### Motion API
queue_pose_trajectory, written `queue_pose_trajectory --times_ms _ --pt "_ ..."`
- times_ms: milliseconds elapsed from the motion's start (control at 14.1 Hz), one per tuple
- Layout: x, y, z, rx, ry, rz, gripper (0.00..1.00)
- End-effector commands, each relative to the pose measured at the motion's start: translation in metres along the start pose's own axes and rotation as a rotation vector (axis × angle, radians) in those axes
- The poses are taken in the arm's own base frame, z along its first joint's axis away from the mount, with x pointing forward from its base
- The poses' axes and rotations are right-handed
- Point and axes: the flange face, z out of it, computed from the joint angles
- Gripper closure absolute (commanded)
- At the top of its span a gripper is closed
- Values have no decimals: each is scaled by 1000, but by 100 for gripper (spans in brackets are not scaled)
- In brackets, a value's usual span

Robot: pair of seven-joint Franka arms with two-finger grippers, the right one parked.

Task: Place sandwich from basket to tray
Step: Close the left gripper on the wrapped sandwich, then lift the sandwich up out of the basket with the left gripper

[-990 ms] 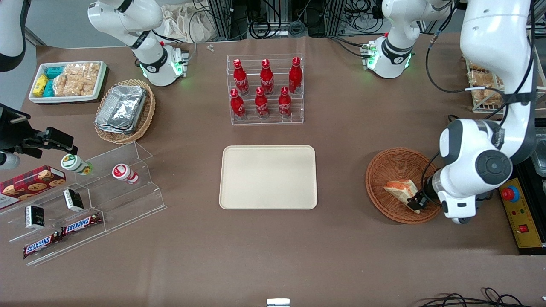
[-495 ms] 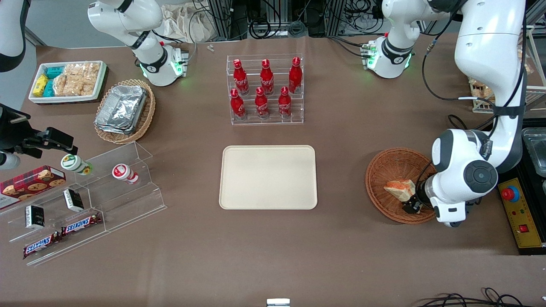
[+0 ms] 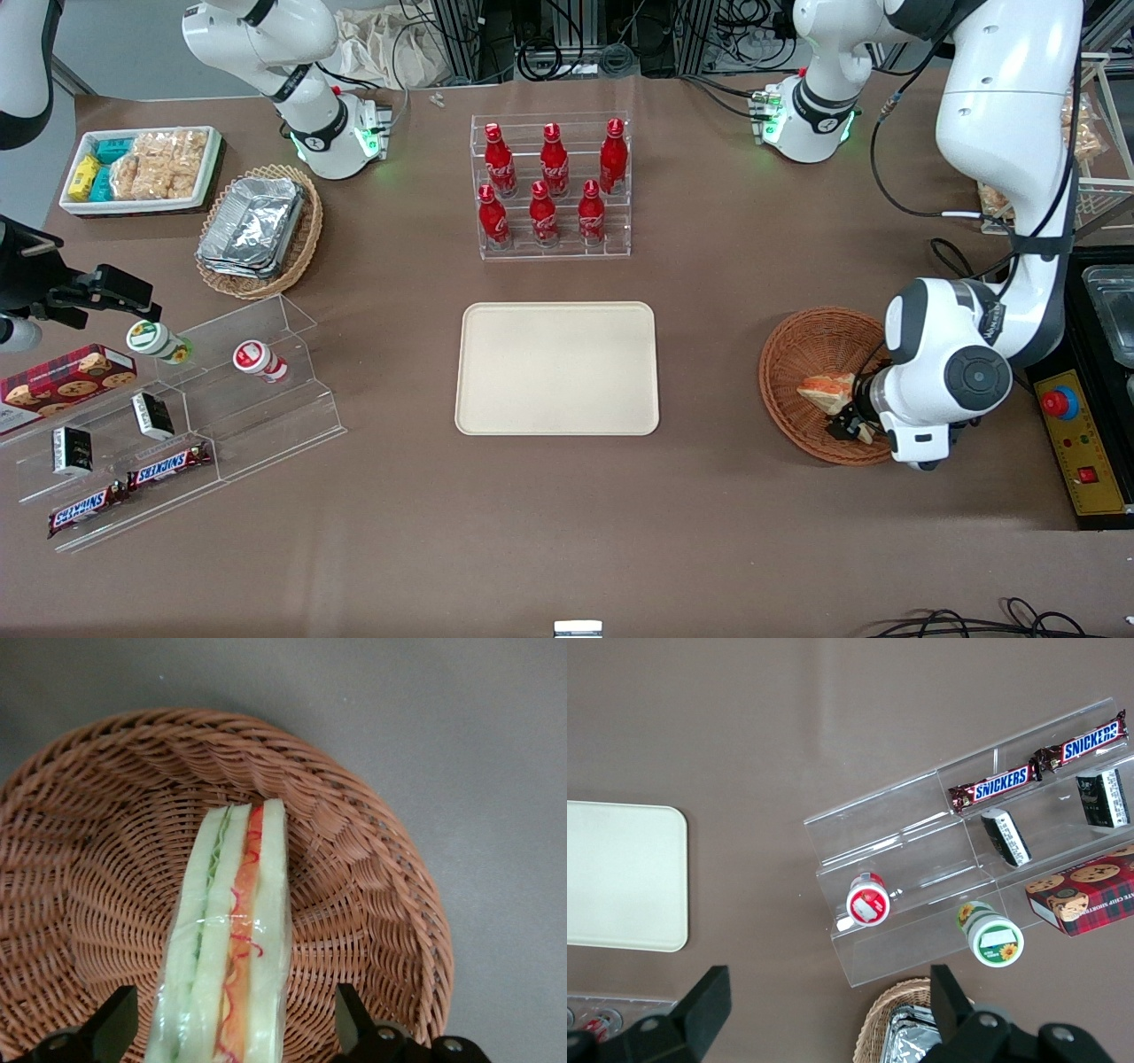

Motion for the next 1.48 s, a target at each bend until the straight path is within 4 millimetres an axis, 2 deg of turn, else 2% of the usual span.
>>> queue_pose_trajectory --times_ms 0,71,212,283,424,636,848,990,1202,1273,1414 --pt "-8 14 10 -20 28 -1 13" --pt "-13 22 13 -25 35 -9 35" --pt "-16 27 13 -31 41 -18 91" --pt "-17 28 11 -35 44 -17 100" --pt "-16 27 8 -36 45 -15 100" --pt "-11 22 -21 -42 55 -16 100" --pt "-3 22 -74 -22 51 -26 100" --pt "2 21 -121 -7 47 -15 100" --pt "-2 9 -196 34 5 93 100" --pt "-5 7 -215 37 1 134 100" --pt "-18 11 -238 29 -1 358 100"
